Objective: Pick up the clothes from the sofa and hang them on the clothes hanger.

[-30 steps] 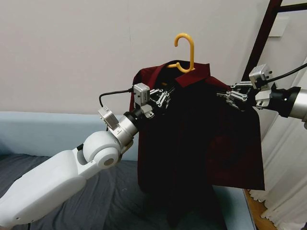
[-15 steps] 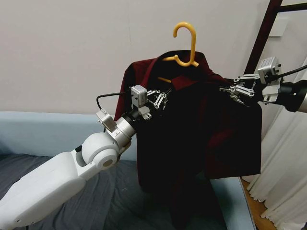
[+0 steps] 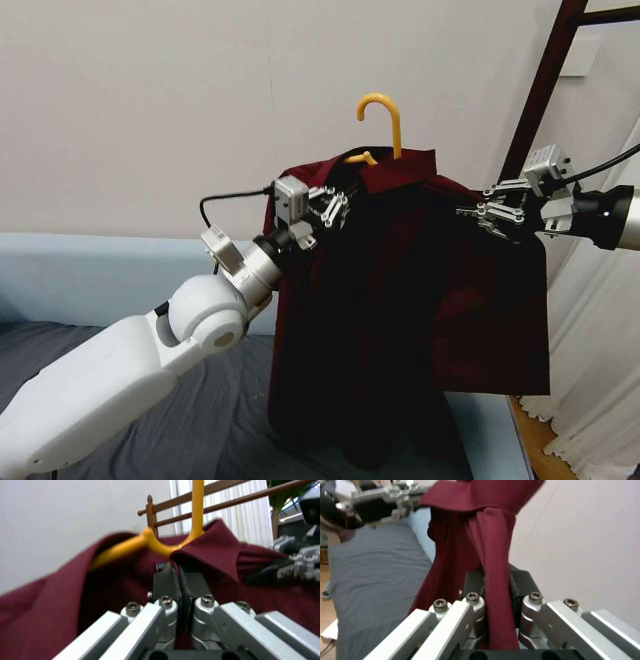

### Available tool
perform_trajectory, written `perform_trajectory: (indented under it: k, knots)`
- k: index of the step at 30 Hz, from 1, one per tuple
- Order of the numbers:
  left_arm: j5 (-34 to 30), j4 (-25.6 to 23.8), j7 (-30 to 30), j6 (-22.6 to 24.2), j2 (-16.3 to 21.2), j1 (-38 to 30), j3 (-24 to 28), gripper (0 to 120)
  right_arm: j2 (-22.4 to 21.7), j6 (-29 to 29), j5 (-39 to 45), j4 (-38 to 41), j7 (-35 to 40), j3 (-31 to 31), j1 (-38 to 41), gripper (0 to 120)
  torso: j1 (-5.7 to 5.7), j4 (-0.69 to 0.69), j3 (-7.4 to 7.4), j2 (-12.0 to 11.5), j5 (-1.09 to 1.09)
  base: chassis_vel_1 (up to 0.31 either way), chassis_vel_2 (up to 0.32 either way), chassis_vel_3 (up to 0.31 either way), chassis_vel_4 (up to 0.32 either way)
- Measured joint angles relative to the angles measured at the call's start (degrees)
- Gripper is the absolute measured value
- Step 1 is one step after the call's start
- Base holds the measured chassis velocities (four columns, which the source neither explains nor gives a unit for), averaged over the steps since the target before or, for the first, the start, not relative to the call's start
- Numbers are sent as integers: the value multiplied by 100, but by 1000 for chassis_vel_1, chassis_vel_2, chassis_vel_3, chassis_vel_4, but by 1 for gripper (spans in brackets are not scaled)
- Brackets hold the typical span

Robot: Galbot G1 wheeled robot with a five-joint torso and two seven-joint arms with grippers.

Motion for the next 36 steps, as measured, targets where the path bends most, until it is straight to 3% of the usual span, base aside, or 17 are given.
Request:
perform_trajectory:
  k: [5, 14, 24, 31, 36]
  knots:
    - [132, -44, -134, 10, -10, 181, 14, 1, 7, -1, 281, 7, 199, 1, -10, 7, 0, 0, 0, 0, 0, 0, 0, 0, 0]
    - [139, -135, -274, 8, 69, 578, -396, 31, 39, 50, 359, 18, 535, 16, -115, 7, 0, -1, -1, 0, 0, 0, 0, 0, 0]
    - [365, -492, -205, -94, 479, 1907, -1433, 69, 40, 1, 550, 10, 1157, 58, -176, 7, 0, 0, -1, -1, 0, 0, 0, 0, 0]
    - [643, -310, -758, 42, 272, 2440, -1692, 95, 8, -11, 491, 168, 1205, 69, -180, 7, 0, 0, -1, -1, -1, 0, 0, 0, 0]
    - [608, -192, -839, 59, 112, 2336, -1618, 100, 10, -11, 459, 252, 1205, 70, -219, 7, -1, -1, -1, -1, -1, 0, 0, 0, 0]
